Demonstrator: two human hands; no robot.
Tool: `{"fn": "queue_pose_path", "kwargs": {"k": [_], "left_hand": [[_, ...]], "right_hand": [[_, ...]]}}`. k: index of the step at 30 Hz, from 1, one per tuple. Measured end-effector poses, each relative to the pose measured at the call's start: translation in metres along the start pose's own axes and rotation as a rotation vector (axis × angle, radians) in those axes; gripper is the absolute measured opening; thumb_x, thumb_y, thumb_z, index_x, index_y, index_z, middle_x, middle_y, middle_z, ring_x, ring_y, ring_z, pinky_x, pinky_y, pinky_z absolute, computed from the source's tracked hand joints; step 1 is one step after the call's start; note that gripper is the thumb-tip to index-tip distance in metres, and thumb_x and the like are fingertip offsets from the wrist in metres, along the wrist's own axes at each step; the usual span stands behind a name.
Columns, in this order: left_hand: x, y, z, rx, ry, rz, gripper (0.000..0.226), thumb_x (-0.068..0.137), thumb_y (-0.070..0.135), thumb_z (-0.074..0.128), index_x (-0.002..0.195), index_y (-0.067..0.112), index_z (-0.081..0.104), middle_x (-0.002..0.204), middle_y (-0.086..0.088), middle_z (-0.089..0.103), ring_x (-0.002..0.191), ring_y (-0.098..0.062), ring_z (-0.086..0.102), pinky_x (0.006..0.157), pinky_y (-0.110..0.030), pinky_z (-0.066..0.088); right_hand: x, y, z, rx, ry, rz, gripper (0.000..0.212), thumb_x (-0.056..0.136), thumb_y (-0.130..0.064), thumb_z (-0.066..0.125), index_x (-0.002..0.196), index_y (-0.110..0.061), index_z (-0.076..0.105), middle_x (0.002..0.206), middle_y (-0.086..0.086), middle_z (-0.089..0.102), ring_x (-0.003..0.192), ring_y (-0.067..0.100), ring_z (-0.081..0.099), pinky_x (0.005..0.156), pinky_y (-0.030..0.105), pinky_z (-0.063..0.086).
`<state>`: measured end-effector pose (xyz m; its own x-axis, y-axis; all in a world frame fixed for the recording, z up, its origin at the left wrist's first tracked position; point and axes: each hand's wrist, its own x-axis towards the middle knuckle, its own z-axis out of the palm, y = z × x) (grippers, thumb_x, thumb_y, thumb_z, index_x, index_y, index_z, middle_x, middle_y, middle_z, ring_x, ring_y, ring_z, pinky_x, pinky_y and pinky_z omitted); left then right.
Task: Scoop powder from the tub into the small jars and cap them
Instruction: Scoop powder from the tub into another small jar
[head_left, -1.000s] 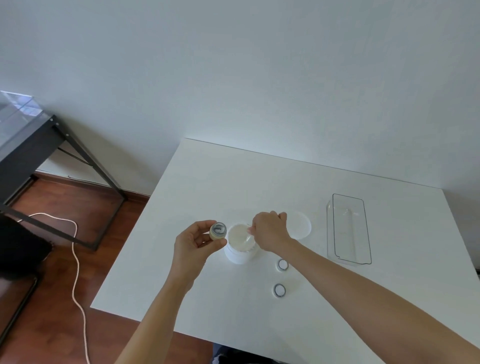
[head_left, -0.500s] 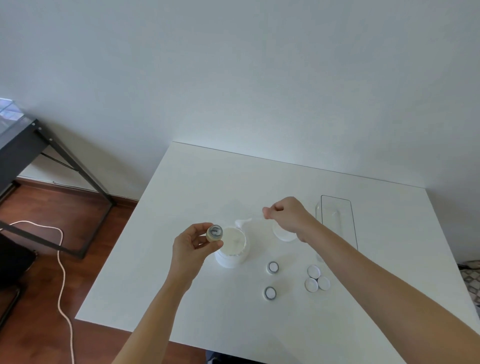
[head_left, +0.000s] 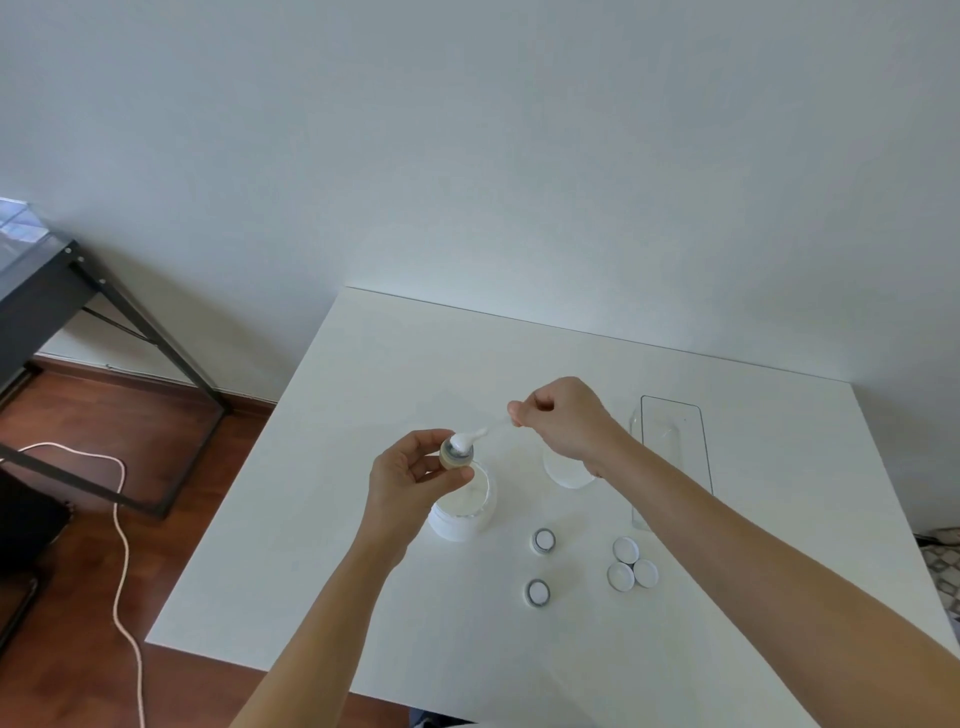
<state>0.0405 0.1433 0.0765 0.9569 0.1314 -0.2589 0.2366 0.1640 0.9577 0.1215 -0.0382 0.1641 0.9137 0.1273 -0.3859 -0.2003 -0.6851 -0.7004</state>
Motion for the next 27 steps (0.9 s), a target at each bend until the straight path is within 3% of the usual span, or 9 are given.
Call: {"fn": "queue_pose_path", "kwargs": {"k": [2,6,11,13,21,27], "left_hand": [[0.0,0.002,0.0,-0.008,-0.005,0.006,0.039,0.075,-0.008,0.081,0.106,0.012,0.071,0.093,0.0,0.079,0.084,-0.013,0.074,0.075,-0.019,0.056],[0.0,0.004,0.001,-0.02,-0.013,0.011,0.037,0.075,-0.007,0.081,0.105,0.013,0.072,0.095,0.0,0.079,0.084,-0.013,0.075,0.075,-0.019,0.056],[0.0,0.005,0.001,-0.043,-0.006,0.008,0.036,0.074,-0.003,0.083,0.107,0.008,0.073,0.101,-0.004,0.079,0.088,-0.017,0.076,0.076,-0.019,0.056],[0.001,0.006,0.001,-0.058,0.001,0.004,0.037,0.074,-0.003,0.084,0.107,0.007,0.073,0.102,-0.007,0.079,0.09,-0.019,0.076,0.077,-0.019,0.056],[0.002,0.006,0.001,-0.067,0.005,0.001,0.036,0.073,-0.003,0.084,0.106,0.008,0.073,0.101,-0.005,0.079,0.086,-0.016,0.075,0.075,-0.018,0.055],[0.001,0.003,-0.003,-0.067,0.007,0.009,0.036,0.074,-0.007,0.082,0.106,0.007,0.072,0.101,-0.005,0.079,0.086,-0.016,0.076,0.076,-0.019,0.056]], "right_hand": [[-0.003,-0.001,0.006,-0.105,0.114,-0.07,0.033,0.09,-0.036,0.061,0.074,-0.008,0.066,0.057,-0.008,0.05,0.069,0.019,0.051,0.079,0.034,0.029],[-0.015,0.001,0.014,-0.306,0.341,-0.412,0.024,0.092,-0.035,0.06,0.076,-0.018,0.066,0.076,-0.004,0.062,0.081,0.017,0.055,0.074,0.03,0.017],[-0.028,0.011,0.016,-0.647,0.626,-0.996,0.023,0.089,-0.029,0.066,0.068,-0.018,0.067,0.07,-0.006,0.058,0.072,0.02,0.056,0.076,0.033,0.024],[-0.03,0.016,0.016,-0.736,0.721,-1.125,0.028,0.091,-0.027,0.065,0.064,-0.018,0.065,0.068,-0.006,0.057,0.069,0.02,0.057,0.073,0.033,0.025],[-0.036,0.025,0.011,-0.746,0.832,-1.201,0.022,0.088,-0.023,0.07,0.066,-0.023,0.067,0.066,-0.01,0.056,0.076,0.013,0.046,0.072,0.033,0.023],[-0.039,0.026,0.008,-0.661,0.818,-1.13,0.024,0.089,-0.025,0.068,0.065,-0.022,0.067,0.066,-0.009,0.057,0.071,0.016,0.054,0.074,0.033,0.024]]}}
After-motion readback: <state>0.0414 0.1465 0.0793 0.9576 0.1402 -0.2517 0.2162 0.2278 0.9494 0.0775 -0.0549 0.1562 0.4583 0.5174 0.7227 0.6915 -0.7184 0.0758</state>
